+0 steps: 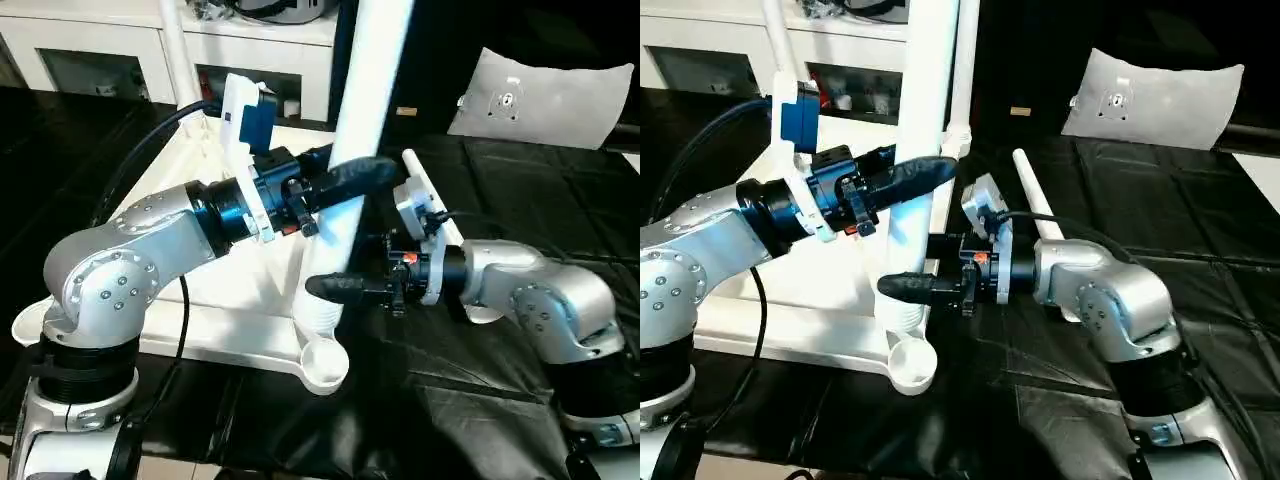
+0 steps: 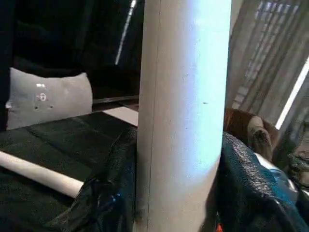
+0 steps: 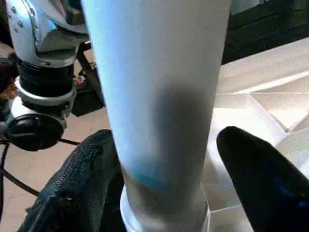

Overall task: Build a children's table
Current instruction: Pick table leg

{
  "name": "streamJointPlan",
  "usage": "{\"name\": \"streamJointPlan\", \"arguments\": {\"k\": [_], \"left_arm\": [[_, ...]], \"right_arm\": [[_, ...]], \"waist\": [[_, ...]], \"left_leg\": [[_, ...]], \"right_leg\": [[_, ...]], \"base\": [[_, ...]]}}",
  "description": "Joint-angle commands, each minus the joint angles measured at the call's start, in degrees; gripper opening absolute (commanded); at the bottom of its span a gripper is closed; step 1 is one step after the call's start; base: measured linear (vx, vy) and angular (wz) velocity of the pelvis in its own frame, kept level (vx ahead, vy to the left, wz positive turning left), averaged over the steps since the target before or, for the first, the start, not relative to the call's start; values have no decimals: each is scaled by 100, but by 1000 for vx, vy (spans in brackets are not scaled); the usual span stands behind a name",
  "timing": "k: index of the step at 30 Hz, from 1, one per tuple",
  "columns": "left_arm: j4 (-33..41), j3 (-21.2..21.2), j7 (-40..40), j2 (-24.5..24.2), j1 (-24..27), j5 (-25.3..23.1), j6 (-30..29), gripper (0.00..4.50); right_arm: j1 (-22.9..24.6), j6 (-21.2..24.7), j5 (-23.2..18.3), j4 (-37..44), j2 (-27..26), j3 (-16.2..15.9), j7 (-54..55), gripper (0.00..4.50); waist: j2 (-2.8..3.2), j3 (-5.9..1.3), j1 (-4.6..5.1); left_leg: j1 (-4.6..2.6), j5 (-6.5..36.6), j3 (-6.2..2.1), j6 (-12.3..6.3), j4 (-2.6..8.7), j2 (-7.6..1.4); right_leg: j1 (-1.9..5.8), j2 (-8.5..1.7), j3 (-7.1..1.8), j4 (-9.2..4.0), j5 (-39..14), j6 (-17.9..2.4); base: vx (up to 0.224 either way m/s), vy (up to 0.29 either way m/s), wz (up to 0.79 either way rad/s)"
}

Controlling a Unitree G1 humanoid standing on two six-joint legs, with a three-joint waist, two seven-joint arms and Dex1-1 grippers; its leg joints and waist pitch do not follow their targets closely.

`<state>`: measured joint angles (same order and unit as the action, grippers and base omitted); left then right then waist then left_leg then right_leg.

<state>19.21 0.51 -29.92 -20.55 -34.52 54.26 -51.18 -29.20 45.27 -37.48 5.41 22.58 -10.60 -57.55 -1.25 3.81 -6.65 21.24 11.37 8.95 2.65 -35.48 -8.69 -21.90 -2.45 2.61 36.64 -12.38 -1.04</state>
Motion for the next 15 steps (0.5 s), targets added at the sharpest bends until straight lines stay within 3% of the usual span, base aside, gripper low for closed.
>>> {"name": "streamJointPlan", "arguments": {"k": [1, 5, 15], "left_arm": [[43, -95, -105, -32, -137, -7, 49, 182], [28, -105, -172, -8, -151, -41, 57, 182], [-8, -113, -249, -8, -183, -112, 91, 182]], "right_arm": [[-96, -88, 18, -61, 9, 18, -59, 330], [-103, -140, 16, -103, -5, 9, -133, 299], [-113, -136, 30, -147, -34, -22, -175, 299]], "waist": [[-10, -386, -26], [-12, -382, -25], [-11, -382, -24]], "left_leg": [[-51, 534, -122, 109, 424, -401], [-46, 556, -120, 118, 426, -398], [-51, 570, -122, 113, 427, -399]], "right_leg": [[262, -584, -322, -435, -924, -984], [268, -589, -323, -442, -956, -999], [261, -586, -322, -445, -993, -991]], "base": [[0, 0, 0], [0, 0, 0], [0, 0, 0]]}}
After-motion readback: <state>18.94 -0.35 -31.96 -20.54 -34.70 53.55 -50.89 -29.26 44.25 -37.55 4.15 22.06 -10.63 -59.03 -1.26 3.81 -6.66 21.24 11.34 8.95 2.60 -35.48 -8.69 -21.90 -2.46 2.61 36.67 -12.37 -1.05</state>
